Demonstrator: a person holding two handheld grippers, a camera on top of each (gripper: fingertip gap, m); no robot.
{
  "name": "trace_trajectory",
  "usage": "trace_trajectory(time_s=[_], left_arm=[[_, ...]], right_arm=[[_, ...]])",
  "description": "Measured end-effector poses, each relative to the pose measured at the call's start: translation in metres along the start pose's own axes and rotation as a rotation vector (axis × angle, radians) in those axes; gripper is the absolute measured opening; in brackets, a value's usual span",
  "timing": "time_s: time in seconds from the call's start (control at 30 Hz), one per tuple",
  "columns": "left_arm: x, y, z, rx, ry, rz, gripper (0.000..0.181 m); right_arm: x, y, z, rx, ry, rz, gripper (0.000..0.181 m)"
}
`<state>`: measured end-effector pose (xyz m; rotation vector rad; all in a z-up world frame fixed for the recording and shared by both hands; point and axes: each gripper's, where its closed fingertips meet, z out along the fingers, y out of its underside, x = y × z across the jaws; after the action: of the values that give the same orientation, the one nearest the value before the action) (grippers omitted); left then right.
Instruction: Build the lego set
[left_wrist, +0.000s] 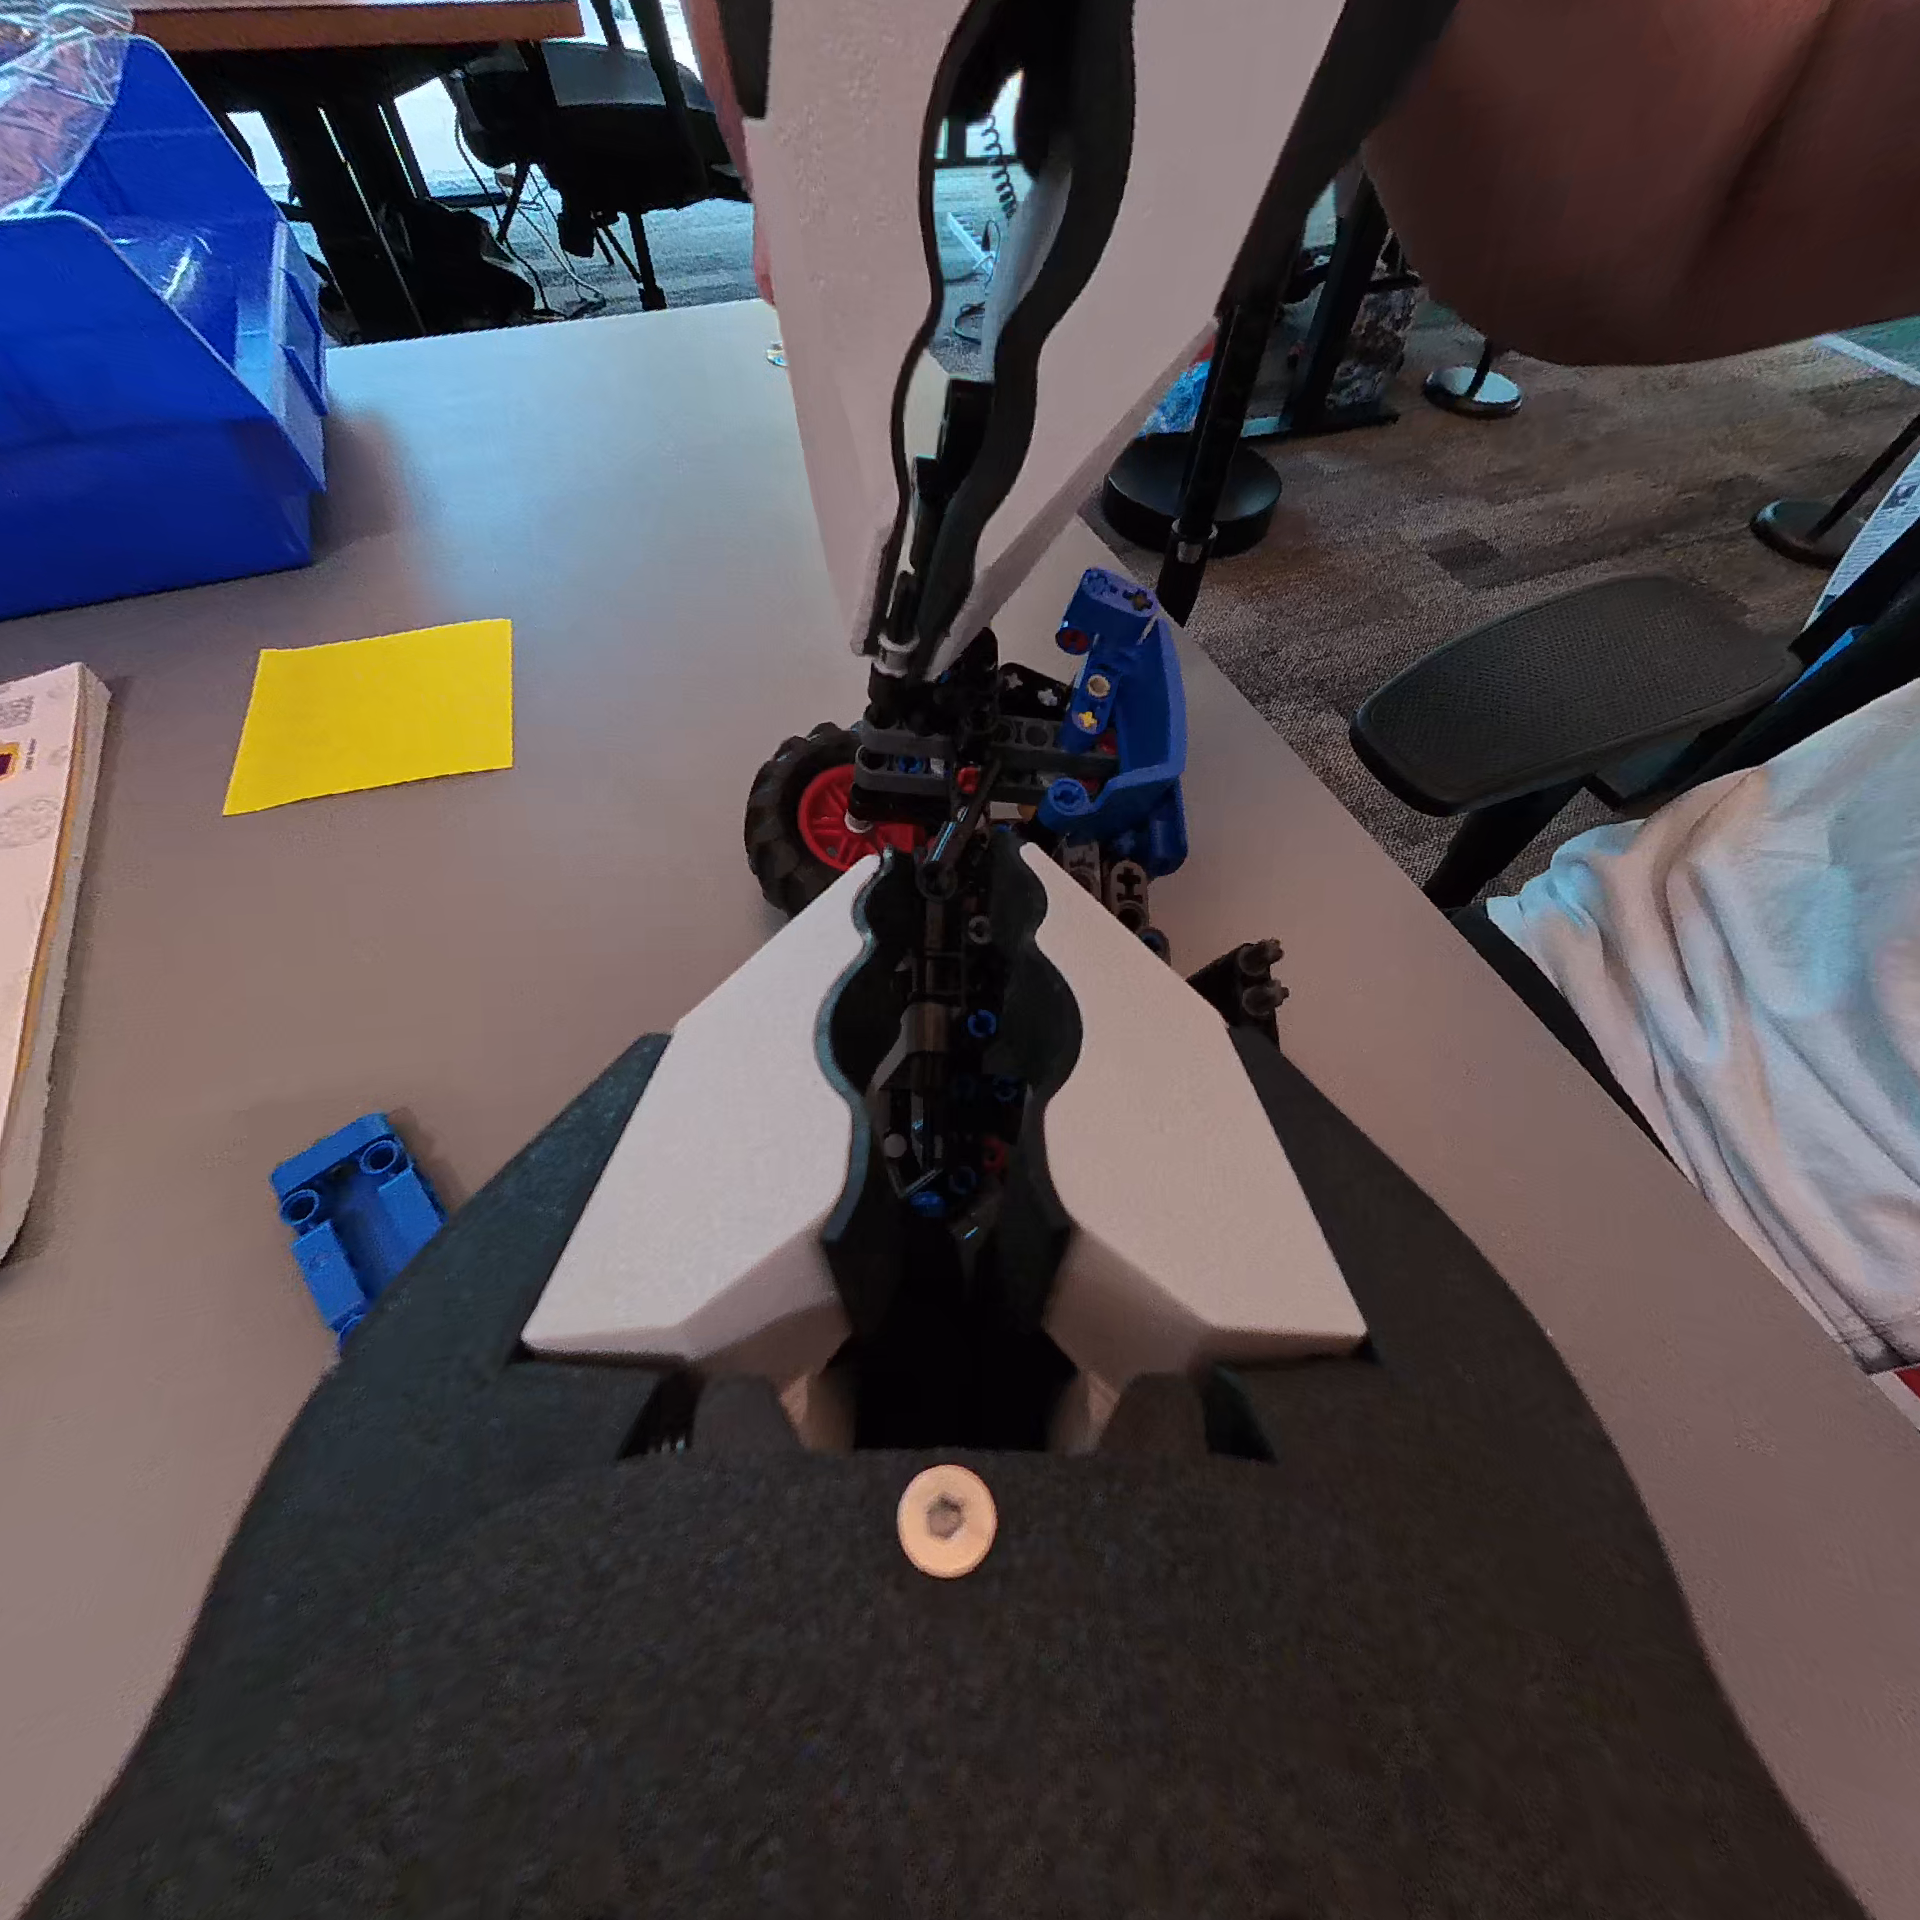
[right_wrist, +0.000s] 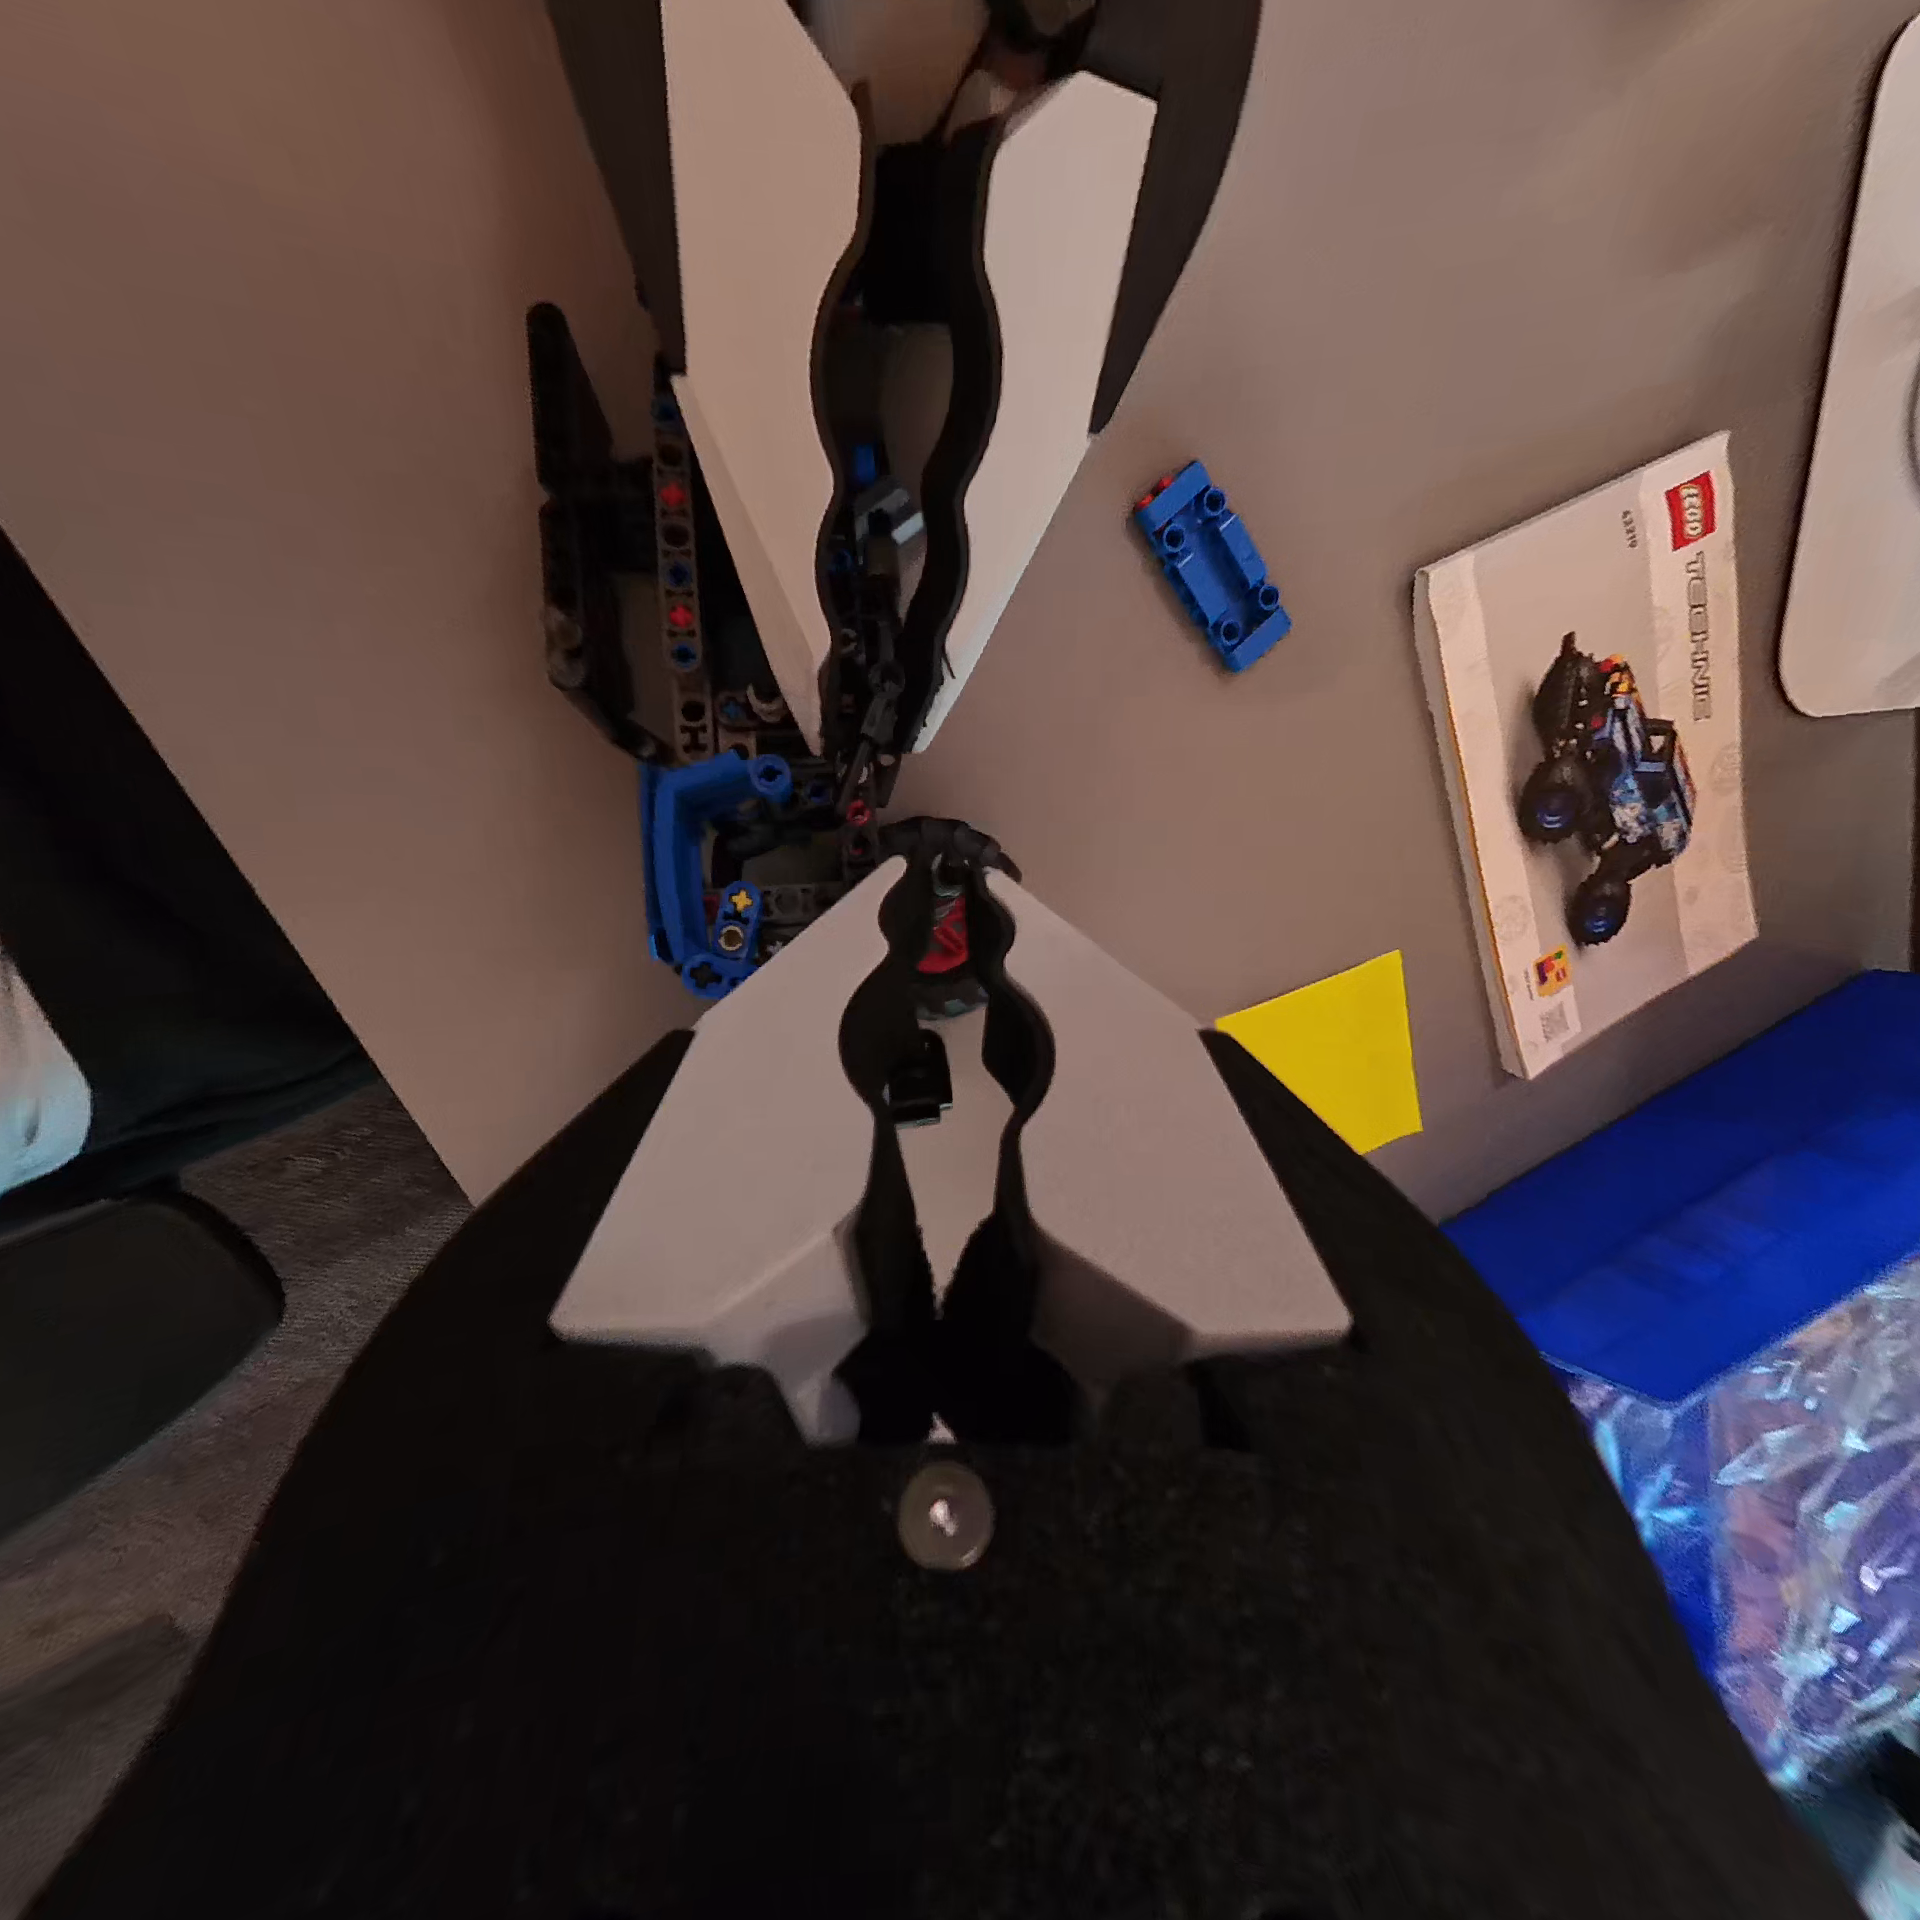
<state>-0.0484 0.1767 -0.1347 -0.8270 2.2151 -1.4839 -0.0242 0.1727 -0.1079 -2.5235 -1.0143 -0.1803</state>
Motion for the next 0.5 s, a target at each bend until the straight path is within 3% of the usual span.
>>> trace_trajectory(time_s=[0.03, 0.3, 0.5], left_arm=[[-0.0009, -0.0002, 0.0000, 0.003, -0.004, -0.001, 0.015], [-0.0043, 0.0000, 0.0009, -0.003, -0.019, 0.007, 0.015], [-0.0046, -0.0002, 0.0006, 0.000, -0.017, 0.004, 0.015]], right_arm=[[0.0008, 0.0001, 0.0002, 0.018, -0.022, 0.023, 0.006], [0.0038, -0.0010, 0.0005, 0.256, -0.088, 0.147, 0.005], [0.0048, -0.0031, -0.0006, 0.317, -0.047, 0.147, 0.004]])
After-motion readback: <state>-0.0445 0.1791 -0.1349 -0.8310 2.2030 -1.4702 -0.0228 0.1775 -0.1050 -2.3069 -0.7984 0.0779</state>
